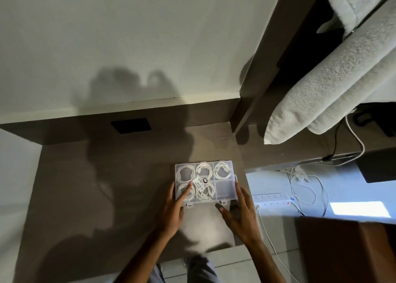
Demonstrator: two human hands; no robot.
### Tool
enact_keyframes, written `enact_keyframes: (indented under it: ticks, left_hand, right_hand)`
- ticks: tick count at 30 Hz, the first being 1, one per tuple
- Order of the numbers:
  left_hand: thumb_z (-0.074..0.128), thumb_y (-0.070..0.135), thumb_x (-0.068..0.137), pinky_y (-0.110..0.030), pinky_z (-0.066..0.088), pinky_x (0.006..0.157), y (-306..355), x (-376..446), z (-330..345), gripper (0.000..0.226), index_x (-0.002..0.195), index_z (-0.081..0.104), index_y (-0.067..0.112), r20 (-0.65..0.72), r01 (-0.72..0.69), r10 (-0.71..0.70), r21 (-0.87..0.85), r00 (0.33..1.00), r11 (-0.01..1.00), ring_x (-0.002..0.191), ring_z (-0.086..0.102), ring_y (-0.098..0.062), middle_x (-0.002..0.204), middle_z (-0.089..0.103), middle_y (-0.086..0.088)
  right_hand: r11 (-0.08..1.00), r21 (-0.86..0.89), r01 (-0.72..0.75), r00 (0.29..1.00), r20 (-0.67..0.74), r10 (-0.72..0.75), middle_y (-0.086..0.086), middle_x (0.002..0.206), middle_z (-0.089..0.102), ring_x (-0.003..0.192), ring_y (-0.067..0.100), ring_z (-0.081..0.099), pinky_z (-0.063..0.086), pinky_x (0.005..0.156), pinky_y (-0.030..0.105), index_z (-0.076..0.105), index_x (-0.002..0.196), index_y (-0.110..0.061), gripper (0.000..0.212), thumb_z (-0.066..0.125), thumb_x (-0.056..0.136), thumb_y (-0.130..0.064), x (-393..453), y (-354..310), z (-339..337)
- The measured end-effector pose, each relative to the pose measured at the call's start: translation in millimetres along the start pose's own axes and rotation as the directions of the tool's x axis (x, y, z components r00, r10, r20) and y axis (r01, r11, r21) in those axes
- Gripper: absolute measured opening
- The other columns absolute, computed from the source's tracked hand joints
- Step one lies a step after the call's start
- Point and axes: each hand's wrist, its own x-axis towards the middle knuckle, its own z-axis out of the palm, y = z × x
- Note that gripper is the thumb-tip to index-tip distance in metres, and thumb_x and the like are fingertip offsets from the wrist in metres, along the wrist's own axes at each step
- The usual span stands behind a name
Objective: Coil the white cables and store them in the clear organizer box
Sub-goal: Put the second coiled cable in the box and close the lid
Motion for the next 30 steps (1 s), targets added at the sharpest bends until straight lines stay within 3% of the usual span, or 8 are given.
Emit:
enact_keyframes:
  ticks: [3,8,13,19,22,24,28,30]
  left_hand:
    - [0.067,0.034,0.083,-0.038,0.039,0.121,3.5,-2.8,-0.4,0.092,0.155,0.013,0.054,0.020,-0.003,0.005,-0.075,1.000,0.997,0.155,0.027,-0.030,0.166,0.024,-0.011]
    - [0.076,0.058,0.078,-0.037,0.046,0.117,10.8,1.1,7.6,0.089,0.154,0.032,0.044,-0.080,0.027,-0.030,-0.034,0.996,0.999,0.148,0.041,-0.030,0.161,0.037,-0.014]
    - [0.083,0.050,0.072,-0.045,0.061,0.095,6.3,5.3,22.5,0.084,0.147,0.047,0.040,-0.141,0.016,-0.003,0.087,0.990,0.996,0.127,0.061,-0.039,0.144,0.057,-0.021]
    - [0.076,0.063,0.073,-0.043,0.059,0.080,1.6,7.7,29.9,0.068,0.136,0.062,0.041,-0.095,0.047,-0.019,0.297,0.995,0.954,0.099,0.072,-0.036,0.129,0.072,-0.015]
    - [0.070,0.063,0.076,-0.044,0.061,0.081,3.9,8.9,33.7,0.059,0.130,0.068,0.039,-0.103,0.074,-0.045,0.296,0.994,0.952,0.097,0.074,-0.038,0.129,0.073,-0.016]
    - [0.082,0.056,0.068,-0.046,0.064,0.076,5.6,11.7,33.2,0.062,0.125,0.072,0.036,-0.115,0.080,-0.049,0.286,0.992,0.955,0.094,0.076,-0.040,0.127,0.074,-0.017]
    - [0.095,0.041,0.058,-0.048,0.063,0.087,11.6,36.8,19.2,0.079,0.131,0.069,0.029,-0.193,0.032,-0.001,0.158,0.981,0.987,0.113,0.071,-0.041,0.135,0.068,-0.020]
    - [0.090,0.034,0.071,-0.044,0.057,0.102,13.8,58.4,9.1,0.081,0.144,0.056,0.027,-0.240,-0.019,0.037,0.077,0.970,0.997,0.131,0.060,-0.036,0.148,0.058,-0.017]
  right_hand:
    - [0.996,-0.072,0.060,0.997,0.053,-0.056,0.019,0.157,0.049,0.138,0.036,0.058,0.057,0.110,0.050,0.049,0.159,-0.021,0.079,0.087,0.090,-0.030,12.6,-0.7,-0.4]
    - [0.992,-0.108,0.060,0.997,0.049,-0.055,0.019,0.142,0.058,0.119,0.034,0.067,0.066,0.093,0.046,0.062,0.147,-0.017,0.068,0.090,0.085,-0.018,25.3,8.9,2.7]
    - [0.974,-0.176,0.139,0.990,0.057,-0.131,0.022,0.149,0.052,0.126,0.033,0.066,0.067,0.093,0.048,0.055,0.155,-0.015,0.072,0.086,0.090,-0.013,31.2,20.7,7.9]
    - [0.957,-0.271,0.101,0.994,-0.007,-0.107,0.033,0.129,0.066,0.101,0.047,0.076,0.069,0.060,0.051,0.040,0.153,-0.029,0.104,0.094,0.071,0.004,32.4,37.3,29.0]
    - [0.973,-0.228,0.026,0.999,0.039,-0.017,0.014,0.144,0.063,0.126,0.039,0.067,0.061,0.098,0.055,0.044,0.130,-0.076,0.051,0.073,0.097,-0.050,38.0,37.1,29.4]
    - [0.975,-0.218,0.046,0.999,0.024,-0.041,0.002,0.149,0.062,0.136,0.031,0.061,0.052,0.112,0.052,0.042,0.113,-0.088,0.021,0.050,0.096,-0.080,42.1,36.5,33.5]
    - [0.938,-0.305,0.163,0.984,-0.018,-0.177,0.026,0.139,0.064,0.112,0.044,0.073,0.068,0.080,0.052,0.040,0.155,-0.039,0.088,0.087,0.086,-0.014,58.4,29.2,27.5]
    - [0.964,-0.239,0.115,0.993,0.021,-0.114,0.031,0.147,0.057,0.118,0.046,0.071,0.069,0.077,0.053,0.035,0.164,-0.027,0.089,0.083,0.090,-0.009,83.4,12.2,17.8]
